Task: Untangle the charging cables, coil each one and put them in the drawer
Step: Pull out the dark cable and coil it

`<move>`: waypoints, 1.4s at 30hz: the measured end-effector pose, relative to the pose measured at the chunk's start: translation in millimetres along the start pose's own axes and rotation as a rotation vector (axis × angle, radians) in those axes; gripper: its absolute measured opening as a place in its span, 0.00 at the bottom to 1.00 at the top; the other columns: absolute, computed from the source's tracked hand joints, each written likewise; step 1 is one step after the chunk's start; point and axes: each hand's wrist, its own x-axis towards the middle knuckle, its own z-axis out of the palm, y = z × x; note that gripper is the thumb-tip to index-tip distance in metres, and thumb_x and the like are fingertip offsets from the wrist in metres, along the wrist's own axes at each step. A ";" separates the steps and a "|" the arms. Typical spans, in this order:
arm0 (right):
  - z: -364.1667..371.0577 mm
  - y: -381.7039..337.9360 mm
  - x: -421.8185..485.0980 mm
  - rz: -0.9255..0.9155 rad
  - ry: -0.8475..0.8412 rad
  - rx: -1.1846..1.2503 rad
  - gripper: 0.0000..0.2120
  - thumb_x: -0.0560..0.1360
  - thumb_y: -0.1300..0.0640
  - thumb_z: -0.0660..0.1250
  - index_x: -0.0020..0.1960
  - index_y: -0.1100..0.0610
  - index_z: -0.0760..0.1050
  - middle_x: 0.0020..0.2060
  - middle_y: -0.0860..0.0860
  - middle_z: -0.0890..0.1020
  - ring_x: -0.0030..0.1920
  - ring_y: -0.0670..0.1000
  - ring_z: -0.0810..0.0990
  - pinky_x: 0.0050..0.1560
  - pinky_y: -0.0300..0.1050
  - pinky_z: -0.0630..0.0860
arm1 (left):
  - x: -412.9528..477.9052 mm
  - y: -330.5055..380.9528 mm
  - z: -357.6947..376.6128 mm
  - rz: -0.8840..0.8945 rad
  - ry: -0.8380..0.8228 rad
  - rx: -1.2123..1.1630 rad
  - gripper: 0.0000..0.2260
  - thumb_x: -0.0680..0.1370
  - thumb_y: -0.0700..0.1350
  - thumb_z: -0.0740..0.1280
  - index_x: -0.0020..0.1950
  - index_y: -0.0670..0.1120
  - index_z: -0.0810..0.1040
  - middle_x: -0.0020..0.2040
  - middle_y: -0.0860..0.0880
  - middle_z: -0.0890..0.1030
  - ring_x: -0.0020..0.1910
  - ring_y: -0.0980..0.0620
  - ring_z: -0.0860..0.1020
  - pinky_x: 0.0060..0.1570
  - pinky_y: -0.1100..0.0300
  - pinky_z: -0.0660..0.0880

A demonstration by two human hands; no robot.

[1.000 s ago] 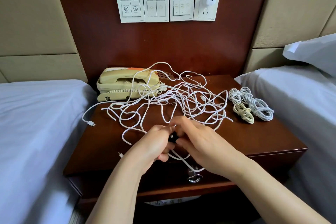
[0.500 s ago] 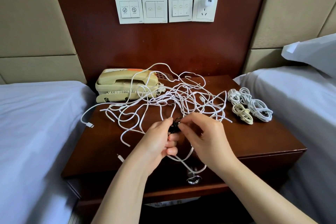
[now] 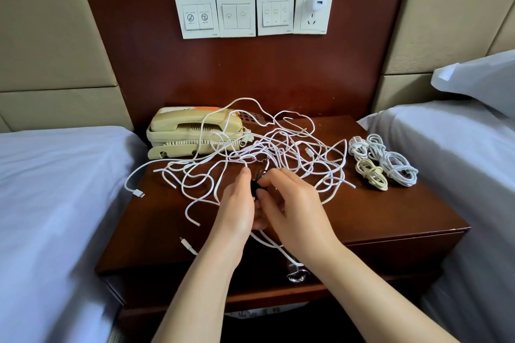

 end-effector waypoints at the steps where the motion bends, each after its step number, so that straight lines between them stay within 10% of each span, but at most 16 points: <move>1: 0.3 -0.3 -0.5 0.003 -0.001 0.028 0.03 0.74 0.62 0.64 0.47 0.57 0.75 0.39 0.47 0.76 0.35 0.45 0.73 0.35 0.40 0.71 | 0.3 -0.3 -1.2 0.028 0.014 0.016 0.16 0.82 0.49 0.54 0.38 0.46 0.73 0.19 0.52 0.74 0.25 0.54 0.73 0.36 0.56 0.70; 6: -7.2 2.1 -0.5 0.180 0.018 0.294 0.06 0.75 0.62 0.67 0.51 0.54 0.73 0.37 0.47 0.79 0.34 0.45 0.77 0.34 0.35 0.71 | 7.4 -5.7 -10.3 0.105 0.004 0.071 0.15 0.83 0.45 0.52 0.42 0.42 0.74 0.23 0.54 0.70 0.21 0.59 0.67 0.24 0.63 0.61; 10: -12.2 9.4 -0.3 0.296 -0.018 0.386 0.06 0.76 0.58 0.66 0.52 0.51 0.73 0.42 0.42 0.80 0.37 0.49 0.80 0.40 0.56 0.78 | 11.7 -11.9 -9.9 0.140 -0.017 0.089 0.16 0.83 0.45 0.53 0.41 0.43 0.74 0.28 0.49 0.69 0.23 0.57 0.66 0.28 0.60 0.64; 17: -25.9 15.3 2.3 0.317 -0.011 0.401 0.12 0.74 0.62 0.69 0.56 0.52 0.76 0.39 0.45 0.80 0.39 0.43 0.79 0.41 0.33 0.75 | 5.8 -20.9 17.8 0.180 -0.006 0.130 0.07 0.82 0.50 0.53 0.52 0.51 0.70 0.48 0.48 0.76 0.42 0.50 0.75 0.45 0.56 0.74; 29: -71.6 49.9 -6.9 0.248 0.129 0.225 0.10 0.74 0.65 0.67 0.49 0.51 0.79 0.41 0.47 0.81 0.43 0.45 0.79 0.43 0.41 0.77 | 7.1 -30.7 76.8 0.162 -0.089 0.154 0.08 0.81 0.50 0.57 0.49 0.47 0.72 0.50 0.46 0.77 0.55 0.44 0.77 0.59 0.42 0.73; 42: -117.5 86.8 -29.6 0.285 0.150 -0.019 0.10 0.69 0.64 0.74 0.45 0.51 0.81 0.40 0.42 0.81 0.41 0.43 0.81 0.44 0.31 0.75 | 4.1 -40.2 131.0 0.060 -0.064 0.011 0.05 0.77 0.37 0.66 0.46 0.47 0.77 0.42 0.48 0.81 0.42 0.54 0.80 0.48 0.60 0.79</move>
